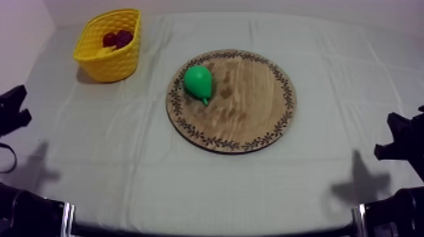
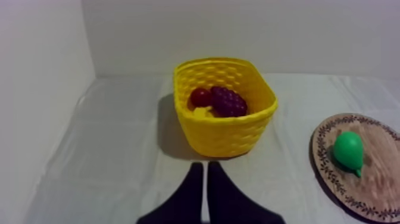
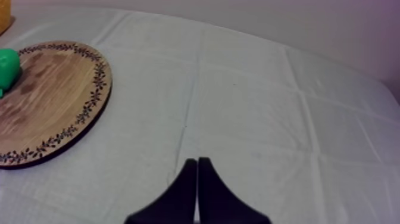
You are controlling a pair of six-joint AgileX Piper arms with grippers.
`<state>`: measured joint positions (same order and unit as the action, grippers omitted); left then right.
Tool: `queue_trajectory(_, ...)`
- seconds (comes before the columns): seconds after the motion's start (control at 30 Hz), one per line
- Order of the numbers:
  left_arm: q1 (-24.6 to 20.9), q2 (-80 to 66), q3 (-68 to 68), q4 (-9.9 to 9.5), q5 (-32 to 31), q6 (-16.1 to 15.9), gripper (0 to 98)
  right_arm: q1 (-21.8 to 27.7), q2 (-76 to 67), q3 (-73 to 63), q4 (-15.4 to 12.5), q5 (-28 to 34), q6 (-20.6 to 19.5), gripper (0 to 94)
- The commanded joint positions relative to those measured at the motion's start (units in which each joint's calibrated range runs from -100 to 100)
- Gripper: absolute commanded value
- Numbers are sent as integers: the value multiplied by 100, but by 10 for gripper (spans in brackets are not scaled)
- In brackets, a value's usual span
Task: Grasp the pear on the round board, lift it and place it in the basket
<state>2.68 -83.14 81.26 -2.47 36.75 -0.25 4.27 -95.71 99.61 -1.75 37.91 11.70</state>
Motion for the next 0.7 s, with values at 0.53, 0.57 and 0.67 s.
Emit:
queue_trajectory(0.53, 918, 3814, -4132, -577, 733, 603, 0, 2, -5, 5, 2, -17, 1, 5)
queue_trajectory(0.57, 1034, 4012, -4289, -697, 748, 739, 0, 2, -5, 5, 2, -17, 0, 5)
queue_trajectory(0.67, 1309, 4564, -4735, -932, 800, 1035, 0, 2, -5, 5, 2, -17, 0, 5)
